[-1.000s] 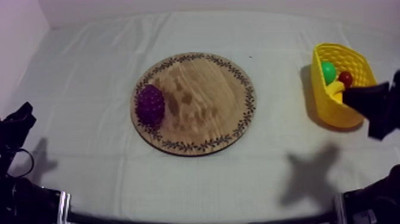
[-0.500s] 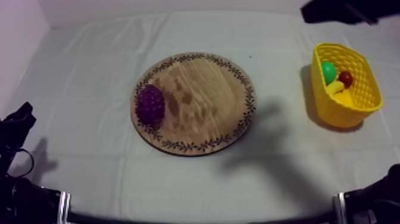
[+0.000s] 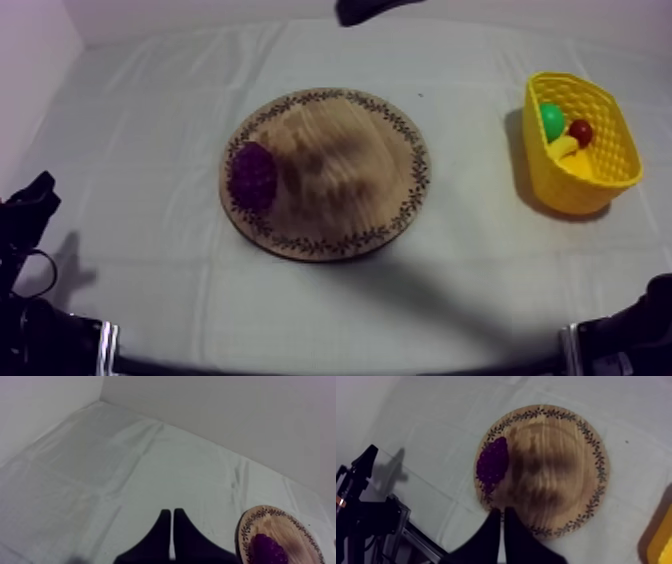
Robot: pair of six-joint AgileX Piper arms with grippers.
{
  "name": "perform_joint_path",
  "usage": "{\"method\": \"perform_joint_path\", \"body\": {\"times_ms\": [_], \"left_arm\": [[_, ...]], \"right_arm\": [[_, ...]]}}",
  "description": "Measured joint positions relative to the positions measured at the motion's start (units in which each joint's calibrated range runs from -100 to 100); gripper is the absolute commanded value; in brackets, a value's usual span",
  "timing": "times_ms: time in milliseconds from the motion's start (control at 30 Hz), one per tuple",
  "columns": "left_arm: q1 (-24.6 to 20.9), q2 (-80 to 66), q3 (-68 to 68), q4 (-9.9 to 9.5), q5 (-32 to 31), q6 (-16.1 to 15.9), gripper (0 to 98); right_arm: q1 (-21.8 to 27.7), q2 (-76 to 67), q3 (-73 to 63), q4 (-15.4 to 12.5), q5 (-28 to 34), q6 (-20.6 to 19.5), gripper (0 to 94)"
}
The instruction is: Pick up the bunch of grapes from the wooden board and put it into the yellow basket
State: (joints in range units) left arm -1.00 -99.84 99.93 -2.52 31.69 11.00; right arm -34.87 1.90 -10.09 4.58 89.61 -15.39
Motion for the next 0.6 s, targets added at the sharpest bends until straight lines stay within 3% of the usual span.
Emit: {"method": "perform_joint_path", "body": {"times_ms": [233, 433, 600], "left_arm": [[0.0, 0.0, 0.0, 0.00, 0.0, 0.0, 0.0], [0.0, 0.0, 0.0, 0.00, 0.0, 0.0, 0.0], [0.0, 0.0, 0.0, 0.00, 0.0, 0.0, 0.0]], "right_arm": [[-2.3, 12.3, -11.1, 1.9, 1.6, -3.6, 0.5], [-3.4, 21.4, -21.1, 2.5, 4.7, -3.7, 1.6], [-3.6, 27.3, -28.4, 3.5, 6.9, -2.6, 21.9]]}}
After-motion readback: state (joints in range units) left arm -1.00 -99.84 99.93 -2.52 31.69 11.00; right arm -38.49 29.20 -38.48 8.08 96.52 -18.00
